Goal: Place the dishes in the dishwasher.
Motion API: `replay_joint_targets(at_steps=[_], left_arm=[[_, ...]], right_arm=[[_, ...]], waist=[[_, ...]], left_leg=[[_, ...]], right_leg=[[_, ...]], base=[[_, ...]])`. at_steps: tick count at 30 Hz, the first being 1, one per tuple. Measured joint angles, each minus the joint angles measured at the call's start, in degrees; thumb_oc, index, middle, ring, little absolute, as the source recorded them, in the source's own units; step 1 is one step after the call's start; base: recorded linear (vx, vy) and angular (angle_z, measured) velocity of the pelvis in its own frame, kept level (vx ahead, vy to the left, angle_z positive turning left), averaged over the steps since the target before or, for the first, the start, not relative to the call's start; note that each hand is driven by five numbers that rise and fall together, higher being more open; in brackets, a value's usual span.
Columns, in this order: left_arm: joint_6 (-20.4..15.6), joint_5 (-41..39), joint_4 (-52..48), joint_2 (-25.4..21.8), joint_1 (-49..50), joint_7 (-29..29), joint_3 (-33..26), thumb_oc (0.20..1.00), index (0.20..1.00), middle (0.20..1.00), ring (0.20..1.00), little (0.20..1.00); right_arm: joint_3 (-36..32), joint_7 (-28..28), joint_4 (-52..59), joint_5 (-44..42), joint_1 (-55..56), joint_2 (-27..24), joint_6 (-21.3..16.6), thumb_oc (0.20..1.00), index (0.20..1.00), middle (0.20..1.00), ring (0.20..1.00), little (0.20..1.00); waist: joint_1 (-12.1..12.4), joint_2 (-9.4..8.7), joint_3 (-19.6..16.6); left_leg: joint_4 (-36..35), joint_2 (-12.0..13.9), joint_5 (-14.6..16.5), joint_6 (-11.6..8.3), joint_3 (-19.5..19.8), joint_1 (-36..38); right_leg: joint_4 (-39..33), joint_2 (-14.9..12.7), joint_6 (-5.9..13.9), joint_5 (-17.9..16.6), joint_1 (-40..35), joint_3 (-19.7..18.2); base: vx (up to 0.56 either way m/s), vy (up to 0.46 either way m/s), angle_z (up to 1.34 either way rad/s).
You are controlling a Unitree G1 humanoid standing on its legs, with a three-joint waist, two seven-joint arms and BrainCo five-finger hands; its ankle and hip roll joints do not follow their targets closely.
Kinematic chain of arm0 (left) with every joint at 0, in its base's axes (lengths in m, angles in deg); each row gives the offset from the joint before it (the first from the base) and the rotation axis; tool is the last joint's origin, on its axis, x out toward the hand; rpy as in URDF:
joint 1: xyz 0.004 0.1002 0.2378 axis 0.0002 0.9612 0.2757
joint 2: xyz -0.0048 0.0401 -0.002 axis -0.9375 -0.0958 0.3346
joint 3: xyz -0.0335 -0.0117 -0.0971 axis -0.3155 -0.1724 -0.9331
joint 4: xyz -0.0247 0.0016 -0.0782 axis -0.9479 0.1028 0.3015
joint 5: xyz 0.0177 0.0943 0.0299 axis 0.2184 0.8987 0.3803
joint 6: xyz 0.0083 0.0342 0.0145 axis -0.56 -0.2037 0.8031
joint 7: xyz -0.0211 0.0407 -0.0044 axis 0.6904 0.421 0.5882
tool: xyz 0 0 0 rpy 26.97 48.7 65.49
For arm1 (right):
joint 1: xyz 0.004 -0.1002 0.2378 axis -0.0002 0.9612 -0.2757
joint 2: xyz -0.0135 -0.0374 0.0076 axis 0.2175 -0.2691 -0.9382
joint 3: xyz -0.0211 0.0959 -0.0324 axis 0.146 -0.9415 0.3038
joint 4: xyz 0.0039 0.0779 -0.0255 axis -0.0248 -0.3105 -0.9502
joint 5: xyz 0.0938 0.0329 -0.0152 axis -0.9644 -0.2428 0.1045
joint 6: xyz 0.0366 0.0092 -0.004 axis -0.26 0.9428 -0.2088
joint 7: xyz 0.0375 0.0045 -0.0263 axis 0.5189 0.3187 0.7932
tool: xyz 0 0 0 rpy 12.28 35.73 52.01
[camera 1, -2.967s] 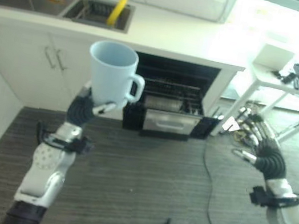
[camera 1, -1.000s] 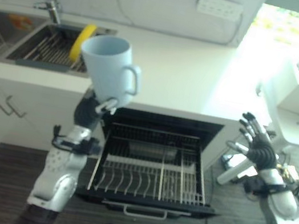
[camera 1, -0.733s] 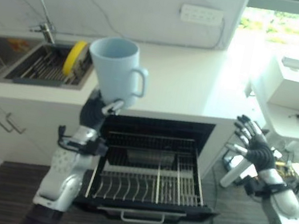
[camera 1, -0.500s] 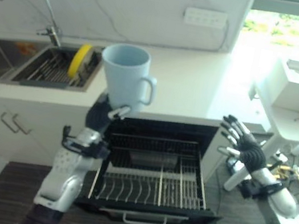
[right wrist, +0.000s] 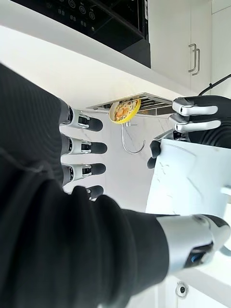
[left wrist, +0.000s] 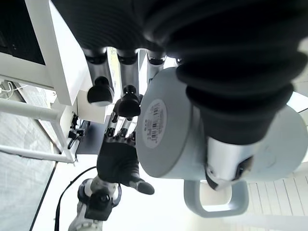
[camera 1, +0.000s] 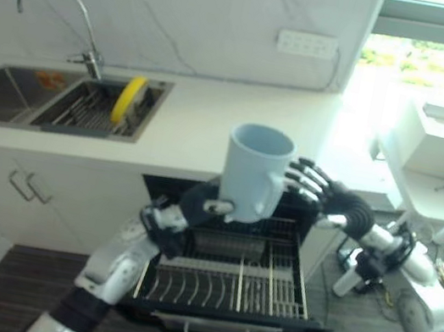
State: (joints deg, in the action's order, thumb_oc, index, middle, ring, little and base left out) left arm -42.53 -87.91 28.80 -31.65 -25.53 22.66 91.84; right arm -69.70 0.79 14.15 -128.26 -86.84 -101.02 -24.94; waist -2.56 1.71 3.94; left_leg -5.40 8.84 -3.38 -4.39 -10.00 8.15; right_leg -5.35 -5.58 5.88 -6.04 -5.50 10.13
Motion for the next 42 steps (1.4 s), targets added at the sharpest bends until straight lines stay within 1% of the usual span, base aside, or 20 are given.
replay_joint_targets(at_steps=[1,3,5,12,17,20,22,23,26,30,31,34,37,42], left_arm=[[2.51,-2.63,0.32,0.90,0.01,-2.43,-0.04,0.200,0.200,0.200,0.200,0.200],[4.32,-5.85,0.49,2.54,0.03,-4.68,-0.07,0.200,0.200,0.200,0.200,0.200],[5.05,-6.97,0.98,3.92,0.03,-6.19,-0.13,0.200,0.200,0.200,0.200,0.200],[6.62,-7.18,1.14,3.59,0.02,-9.97,-0.35,0.200,0.200,0.200,0.200,0.200],[9.49,-7.06,2.16,3.70,0.01,-13.61,0.23,0.200,0.200,0.200,0.200,0.200],[9.94,-6.10,2.20,3.38,0.01,-14.33,0.27,0.200,0.200,0.200,0.200,0.200],[9.98,-6.09,2.29,3.34,0.01,-14.66,0.26,0.200,0.200,0.200,0.200,0.200],[10.09,-6.01,2.81,3.35,0.02,-15.42,0.61,0.200,0.200,0.200,0.200,0.200],[10.57,-5.58,2.83,3.28,0.09,-16.20,0.84,0.200,0.200,0.200,0.200,0.200],[10.61,-5.54,3.30,3.27,0.08,-16.57,1.28,0.200,0.200,0.200,0.200,0.200],[10.65,-5.25,4.57,3.31,0.08,-16.73,2.14,0.200,0.200,0.200,0.200,0.200],[11.32,-3.88,4.99,3.37,0.19,-17.07,2.39,0.200,0.200,0.200,0.200,0.200],[11.37,-3.86,5.02,3.53,0.19,-17.81,2.48,0.200,0.200,0.200,0.200,0.200],[11.37,-3.85,5.03,3.15,0.20,-18.19,2.48,0.200,0.200,0.200,0.200,0.200]], right_arm=[[-0.12,1.03,-0.80,-0.88,-0.14,0.29,0.50,1.000,1.000,1.000,1.000,1.000],[-0.07,2.05,-1.54,-0.89,-0.15,1.61,1.09,1.000,1.000,1.000,1.000,1.000],[-0.02,2.35,-2.55,-0.88,-0.14,2.03,1.49,1.000,1.000,1.000,1.000,1.000],[-0.02,3.22,-2.54,-0.88,-0.82,2.03,2.43,1.000,1.000,1.000,1.000,1.000],[0.13,3.04,-2.14,-1.79,-2.79,3.34,2.44,1.000,1.000,1.000,1.000,1.000],[0.18,3.02,-2.14,-1.87,-3.78,3.35,3.61,1.000,1.000,1.000,1.000,1.000],[0.27,3.15,-2.14,-3.89,-4.12,3.55,4.66,1.000,1.000,1.000,1.000,1.000],[0.79,3.50,-2.11,-5.69,-4.62,4.46,5.14,1.000,1.000,1.000,1.000,1.000],[2.27,3.95,-2.06,-6.22,-5.58,4.78,6.25,1.000,1.000,1.000,1.000,1.000],[2.35,4.63,-0.31,-6.29,-6.07,4.68,7.07,1.000,1.000,1.000,1.000,1.000],[2.53,5.62,1.05,-7.42,-6.12,4.70,7.93,1.000,1.000,1.000,1.000,1.000],[3.25,6.96,2.31,-8.75,-6.12,5.09,9.66,1.000,1.000,1.000,1.000,1.000],[5.67,8.86,5.01,-9.67,-6.14,5.55,11.83,1.000,1.000,1.000,1.000,1.000],[5.72,9.77,4.99,-9.64,-6.17,5.38,12.85,1.000,1.000,1.000,1.000,1.000]], waist=[[0.02,-0.07,-0.04],[0.02,-0.11,-0.07],[0.04,-0.13,-0.08],[0.03,-0.15,-0.09],[0.04,-0.09,-0.13],[0.01,-0.04,-0.16],[0.18,0.08,-0.23],[0.15,0.15,-0.27],[0.14,0.16,-0.27],[0.20,0.28,-0.35],[0.22,0.36,-0.41],[0.29,0.42,-0.44],[0.24,0.43,-0.46],[0.28,0.42,-0.48]], left_leg=[[0.00,0.05,0.18,0.06,0.01,-0.02],[0.00,0.07,0.14,0.12,0.00,-0.01],[0.00,0.04,0.10,0.18,0.00,0.00],[0.01,-0.01,0.08,0.15,-0.03,0.06],[0.00,0.00,0.10,0.19,-0.04,0.08],[0.01,0.01,0.09,0.18,-0.06,0.13],[0.00,0.00,0.10,0.19,-0.07,0.09],[0.00,0.02,0.10,0.19,-0.08,0.09],[0.01,0.01,0.09,0.18,-0.09,0.18],[0.01,0.00,0.10,0.19,-0.10,0.18],[0.01,0.01,0.10,0.19,-0.14,0.26],[0.00,0.02,0.11,0.20,-0.17,0.28],[0.00,0.01,0.10,0.20,-0.19,0.37],[0.00,0.02,0.11,0.20,-0.29,0.55]], right_leg=[[-0.02,0.02,0.00,0.00,0.00,0.00],[-0.01,0.02,-0.01,-0.02,0.00,-0.01],[-0.01,0.02,0.00,-0.03,0.00,-0.02],[-0.01,0.01,0.00,-0.01,-0.07,-0.04],[-0.02,0.02,0.00,-0.02,-0.09,-0.06],[-0.02,0.03,-0.01,-0.03,-0.10,-0.08],[-0.02,0.02,-0.01,-0.02,-0.12,-0.07],[-0.02,0.03,-0.02,-0.02,-0.15,-0.08],[-0.02,0.03,-0.02,-0.03,-0.13,-0.10],[-0.02,0.02,-0.02,-0.03,-0.12,-0.10],[-0.02,0.03,-0.02,-0.03,-0.15,-0.14],[-0.02,0.04,-0.02,-0.03,-0.17,-0.17],[-0.02,0.05,-0.03,-0.04,-0.22,-0.20],[-0.01,0.06,-0.04,-0.05,-0.30,-0.30]], base=[[0.00,0.000,0.00],[0.00,0.000,0.00],[0.00,0.000,0.00],[0.00,0.000,0.00],[0.00,0.000,0.00],[0.00,0.000,0.00],[0.00,0.000,0.00],[0.00,0.000,0.00],[0.00,0.000,0.00],[0.00,0.000,0.00],[0.00,0.000,0.00],[0.00,0.000,0.00],[0.00,0.000,0.00],[0.00,0.000,0.00]])
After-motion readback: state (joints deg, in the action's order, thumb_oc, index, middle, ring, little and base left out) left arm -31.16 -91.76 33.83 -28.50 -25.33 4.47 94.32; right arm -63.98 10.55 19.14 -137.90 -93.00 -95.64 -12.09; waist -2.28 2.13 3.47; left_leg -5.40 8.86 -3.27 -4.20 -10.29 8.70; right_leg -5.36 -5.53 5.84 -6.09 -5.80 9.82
